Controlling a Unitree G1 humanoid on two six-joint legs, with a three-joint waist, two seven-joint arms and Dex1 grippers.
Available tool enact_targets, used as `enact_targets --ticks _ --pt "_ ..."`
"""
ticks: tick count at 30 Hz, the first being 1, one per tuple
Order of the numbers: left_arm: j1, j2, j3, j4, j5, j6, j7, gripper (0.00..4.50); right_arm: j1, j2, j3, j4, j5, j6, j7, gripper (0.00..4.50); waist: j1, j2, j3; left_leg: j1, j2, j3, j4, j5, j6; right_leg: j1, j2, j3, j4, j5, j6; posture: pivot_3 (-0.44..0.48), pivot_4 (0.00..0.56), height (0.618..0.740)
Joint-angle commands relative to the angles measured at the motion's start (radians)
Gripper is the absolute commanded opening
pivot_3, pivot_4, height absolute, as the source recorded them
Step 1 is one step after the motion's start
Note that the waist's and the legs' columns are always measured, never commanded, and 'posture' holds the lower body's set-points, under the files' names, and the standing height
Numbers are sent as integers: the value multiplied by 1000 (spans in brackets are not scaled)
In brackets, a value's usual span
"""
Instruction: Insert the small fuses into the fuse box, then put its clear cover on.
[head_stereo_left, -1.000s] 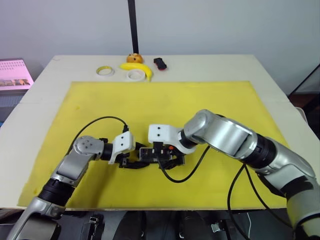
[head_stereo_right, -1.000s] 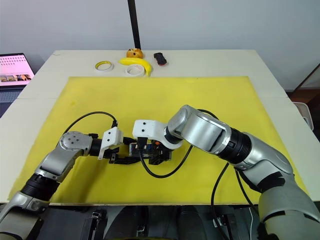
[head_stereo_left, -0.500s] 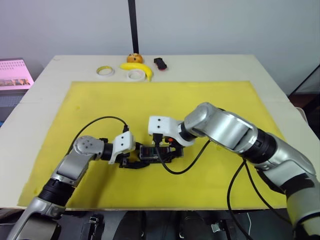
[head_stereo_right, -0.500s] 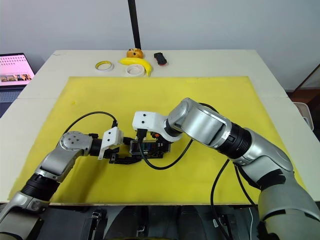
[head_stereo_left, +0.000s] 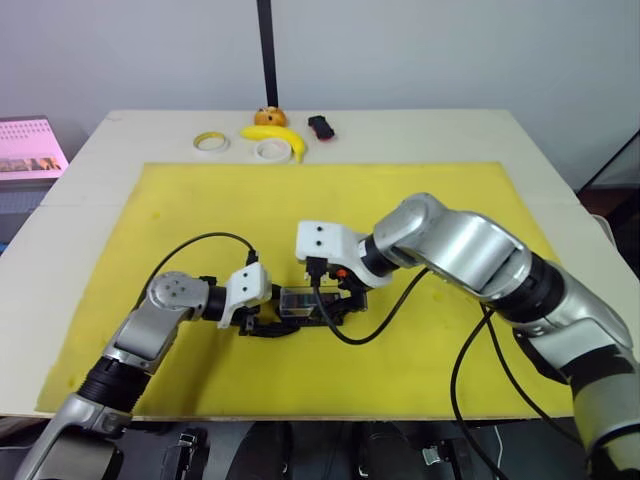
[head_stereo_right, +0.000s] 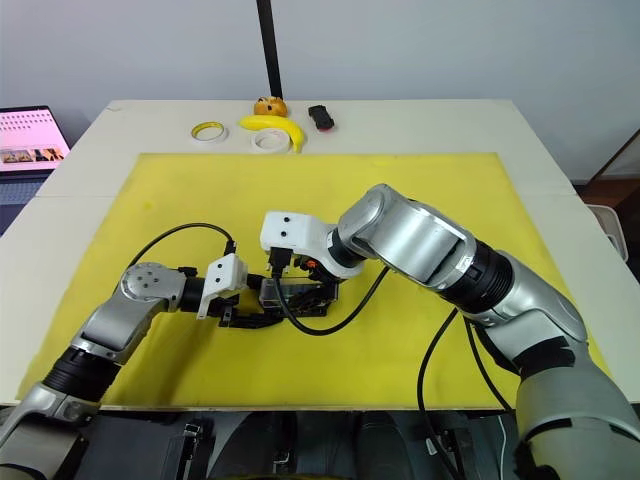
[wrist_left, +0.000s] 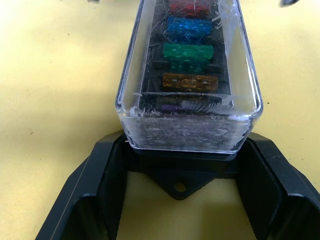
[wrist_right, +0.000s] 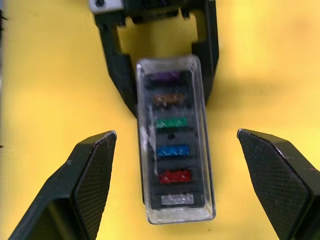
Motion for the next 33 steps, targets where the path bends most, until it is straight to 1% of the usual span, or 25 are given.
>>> enact_targets --ticks 1,4,6,8,9,10,11,13,14,17,21,28,30,33 --pt "12 -7 -25 2 32 15 16 2539 5 -23 -88 -48 22 -70 22 4095 0 0 0 0 0 0 0 0 0 0 0 0 0 0 0 0 150 740" --pt "16 -6 -23 -3 31 16 18 2539 48 -44 -148 -71 28 -158 42 4095 2 0 0 0 0 0 0 0 0 0 0 0 0 0 0 0 150 740" --pt "19 -5 -22 -5 30 17 19 2539 110 -79 -181 -82 25 -232 60 4095 4 0 0 0 0 0 0 0 0 0 0 0 0 0 0 0 150 740" --pt "21 -3 -21 -8 29 17 18 2539 161 -71 -228 -74 37 -274 53 4095 4 0 0 0 0 0 0 0 0 0 0 0 -1 0 0 0 150 740" --pt "21 -3 -22 -7 30 15 18 2539 190 -63 -246 -58 24 -315 39 3711 3 0 0 0 0 0 0 0 0 0 0 0 -1 0 0 0 150 740" --pt "20 -3 -22 -5 31 14 17 2539 218 -52 -265 -47 17 -358 30 3502 3 0 0 0 0 0 0 0 0 0 0 0 -1 0 0 0 150 740" --pt "18 -4 -24 -3 31 13 17 2539 249 -32 -292 -33 18 -401 17 3197 2 0 0 0 0 0 0 0 0 0 0 0 0 0 0 0 150 740" --pt "14 -5 -26 1 33 12 16 2539 297 -2 -326 -12 30 -445 8 2146 3 0 0 0 0 0 0 0 0 1 0 0 0 0 0 0 150 740" --pt "12 -5 -27 3 35 10 16 2539 316 3 -328 -5 25 -462 10 1573 4 0 0 0 0 0 0 0 0 1 0 0 0 0 0 0 150 740" --pt "9 -5 -28 5 36 8 13 2539 355 21 -337 -1 32 -489 14 80 8 0 0 0 0 0 0 0 0 1 0 0 -1 0 0 0 150 740" --pt "6 -4 -32 9 42 2 12 2539 380 24 -327 0 23 -508 23 26 11 0 0 0 0 0 0 0 0 0 0 0 0 0 0 0 150 740" --pt "4 -4 -34 11 44 -1 11 2539 369 37 -354 5 43 -497 26 26 14 0 0 0 0 0 0 0 0 0 0 0 -1 0 0 0 150 740" --pt "3 -5 -35 10 44 0 13 2539 384 32 -335 18 31 -501 33 26 14 0 0 0 0 0 0 0 0 0 0 0 -1 0 0 0 150 740" --pt "3 -7 -34 9 43 1 16 2539 439 15 -254 21 -11 -510 54 26 16 0 0 0 0 0 0 0 0 1 1 0 -1 0 0 0 150 740"
